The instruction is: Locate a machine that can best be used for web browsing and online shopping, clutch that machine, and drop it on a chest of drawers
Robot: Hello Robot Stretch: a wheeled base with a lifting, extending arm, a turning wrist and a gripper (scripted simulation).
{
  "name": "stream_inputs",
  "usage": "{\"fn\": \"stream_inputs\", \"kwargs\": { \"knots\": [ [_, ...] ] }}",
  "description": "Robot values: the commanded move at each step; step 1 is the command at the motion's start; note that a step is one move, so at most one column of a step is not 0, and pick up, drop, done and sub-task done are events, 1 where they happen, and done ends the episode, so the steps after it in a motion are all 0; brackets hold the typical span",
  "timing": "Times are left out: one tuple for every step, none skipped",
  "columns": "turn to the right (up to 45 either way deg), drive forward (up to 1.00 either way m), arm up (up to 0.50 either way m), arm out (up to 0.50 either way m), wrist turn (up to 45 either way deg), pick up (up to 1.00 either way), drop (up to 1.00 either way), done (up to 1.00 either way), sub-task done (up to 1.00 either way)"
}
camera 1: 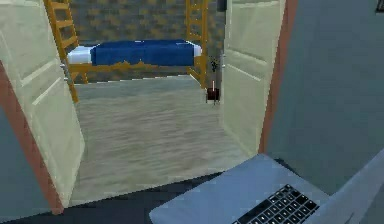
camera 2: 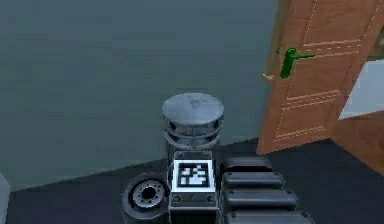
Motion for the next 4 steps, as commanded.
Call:
{"fn": "stream_inputs", "kwargs": {
  "knots": [
    [0.0, 1.00, 0.00, 0.00, 0.0, 0.00, 0.00, 0.00, 0.00],
    [-9.0, 0.00, 0.00, 0.00, 0.0, 0.00, 0.00, 0.00, 0.00],
    [0.0, 0.20, 0.00, 0.00, 0.0, 0.00, 0.00, 0.00, 0.00],
    [-21.0, 0.00, 0.00, 0.00, 0.0, 0.00, 0.00, 0.00, 0.00]
  ]
}}
